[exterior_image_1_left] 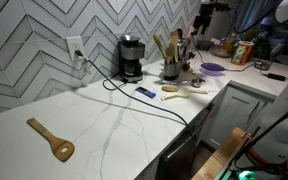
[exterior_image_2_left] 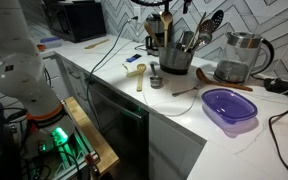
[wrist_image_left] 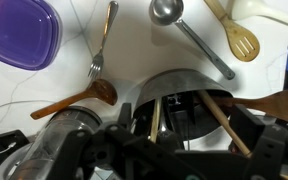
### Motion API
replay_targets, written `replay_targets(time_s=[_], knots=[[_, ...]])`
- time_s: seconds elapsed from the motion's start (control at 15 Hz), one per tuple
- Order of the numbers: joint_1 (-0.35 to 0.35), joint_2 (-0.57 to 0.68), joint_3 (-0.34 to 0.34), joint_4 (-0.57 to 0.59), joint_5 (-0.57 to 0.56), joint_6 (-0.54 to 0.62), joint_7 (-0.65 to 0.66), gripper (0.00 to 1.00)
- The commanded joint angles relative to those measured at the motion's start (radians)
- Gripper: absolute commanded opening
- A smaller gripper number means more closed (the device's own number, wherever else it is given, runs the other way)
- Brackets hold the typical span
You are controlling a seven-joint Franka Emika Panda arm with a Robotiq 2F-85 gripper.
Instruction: Pick up the dark brown wooden spoon and put it on the left side of the kitchen counter
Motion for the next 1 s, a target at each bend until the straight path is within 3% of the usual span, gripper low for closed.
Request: replay_targets(time_s=[0.0, 0.4, 0.67, 0.93], knots=[[-0.022, -0.009, -0.014, -0.057, 0.005, 0.027, -0.122, 1.00], [-0.117, 0.037, -0.068, -0.097, 0.079, 0.056, -0.370, 1.00], [-0.138, 0.034, -0.064, -0.236, 0.160, 0.253, -0.471, 1.00], [-0.119, 0.024, -0.044, -0.410, 0.143, 0.491, -0.564, 1.00]])
